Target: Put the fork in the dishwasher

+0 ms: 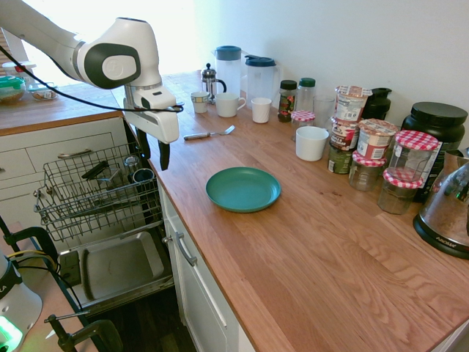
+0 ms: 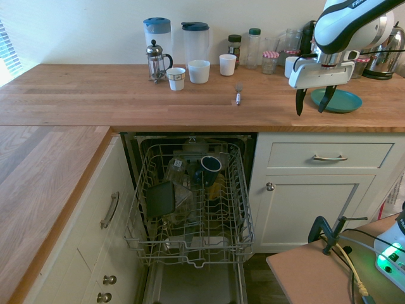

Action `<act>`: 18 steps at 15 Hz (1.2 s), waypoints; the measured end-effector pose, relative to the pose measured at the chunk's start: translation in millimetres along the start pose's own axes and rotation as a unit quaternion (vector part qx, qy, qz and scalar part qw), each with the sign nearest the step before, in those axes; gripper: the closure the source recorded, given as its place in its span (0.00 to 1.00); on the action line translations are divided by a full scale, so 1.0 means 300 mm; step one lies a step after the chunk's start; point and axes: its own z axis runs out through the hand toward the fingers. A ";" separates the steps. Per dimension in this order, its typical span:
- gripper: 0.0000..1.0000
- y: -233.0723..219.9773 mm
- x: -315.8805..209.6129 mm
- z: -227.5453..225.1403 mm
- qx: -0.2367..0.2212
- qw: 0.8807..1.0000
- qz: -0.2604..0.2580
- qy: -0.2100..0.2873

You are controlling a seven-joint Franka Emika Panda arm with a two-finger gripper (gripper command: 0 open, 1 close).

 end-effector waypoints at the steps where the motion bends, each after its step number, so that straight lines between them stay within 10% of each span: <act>1: 0.00 0.000 0.000 0.001 0.000 1.000 0.000 0.000; 18: 0.00 -0.556 0.058 -0.081 0.108 0.974 0.190 0.058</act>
